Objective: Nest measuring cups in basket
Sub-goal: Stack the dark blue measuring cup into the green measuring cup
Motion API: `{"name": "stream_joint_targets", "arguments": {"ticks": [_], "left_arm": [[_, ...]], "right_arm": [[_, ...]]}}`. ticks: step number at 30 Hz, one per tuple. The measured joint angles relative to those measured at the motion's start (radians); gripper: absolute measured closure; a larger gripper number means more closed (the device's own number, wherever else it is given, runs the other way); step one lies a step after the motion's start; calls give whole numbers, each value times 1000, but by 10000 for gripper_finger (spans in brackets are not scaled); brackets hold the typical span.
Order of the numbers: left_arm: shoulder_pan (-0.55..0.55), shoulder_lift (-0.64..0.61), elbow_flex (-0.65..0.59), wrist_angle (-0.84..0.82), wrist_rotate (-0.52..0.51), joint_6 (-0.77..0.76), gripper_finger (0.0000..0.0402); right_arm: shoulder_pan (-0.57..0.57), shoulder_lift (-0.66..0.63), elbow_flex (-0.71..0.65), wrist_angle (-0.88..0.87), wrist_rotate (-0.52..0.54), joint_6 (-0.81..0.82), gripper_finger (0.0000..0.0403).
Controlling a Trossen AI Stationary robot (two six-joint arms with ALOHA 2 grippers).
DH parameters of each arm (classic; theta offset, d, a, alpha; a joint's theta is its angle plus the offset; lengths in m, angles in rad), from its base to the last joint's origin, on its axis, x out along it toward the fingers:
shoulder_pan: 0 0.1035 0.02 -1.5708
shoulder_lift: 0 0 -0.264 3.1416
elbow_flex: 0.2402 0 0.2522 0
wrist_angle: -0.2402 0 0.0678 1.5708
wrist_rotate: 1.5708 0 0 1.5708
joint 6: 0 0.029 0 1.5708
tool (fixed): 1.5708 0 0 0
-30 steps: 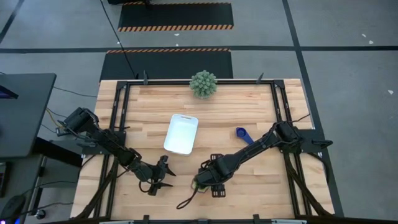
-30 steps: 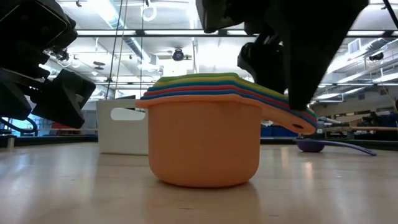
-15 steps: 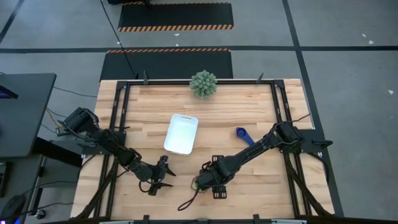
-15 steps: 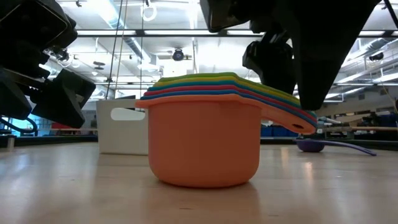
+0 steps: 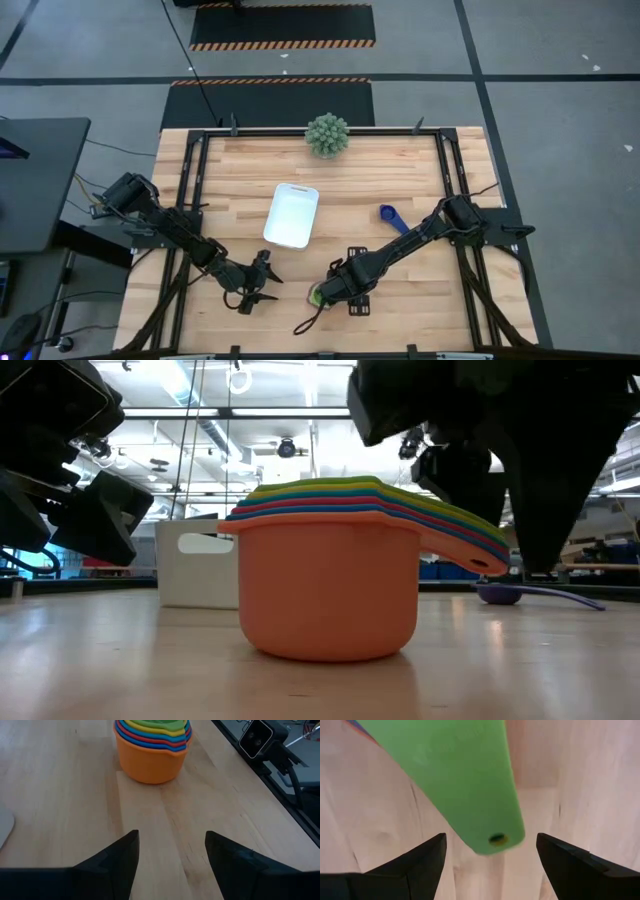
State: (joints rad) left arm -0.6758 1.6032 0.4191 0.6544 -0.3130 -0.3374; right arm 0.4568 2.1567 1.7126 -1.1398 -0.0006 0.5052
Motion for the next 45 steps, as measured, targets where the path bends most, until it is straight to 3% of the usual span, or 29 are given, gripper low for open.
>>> {"name": "stream_joint_targets", "arguments": {"ticks": [9,27,34,38,45], "left_arm": [[0,0,0,-1,0,0,169],[-3,0,0,-5,3,-14,169],[-3,0,0,-6,3,-13,169],[-3,0,0,-6,4,-12,169],[-3,0,0,-6,4,-9,169]], "right_arm": [[8,-17,0,-210,25,57,87],[25,-226,0,-380,391,210,87],[14,-282,-8,-397,478,237,87],[-3,-336,-98,-357,481,248,87],[-42,-502,-371,-179,460,271,87]]}}
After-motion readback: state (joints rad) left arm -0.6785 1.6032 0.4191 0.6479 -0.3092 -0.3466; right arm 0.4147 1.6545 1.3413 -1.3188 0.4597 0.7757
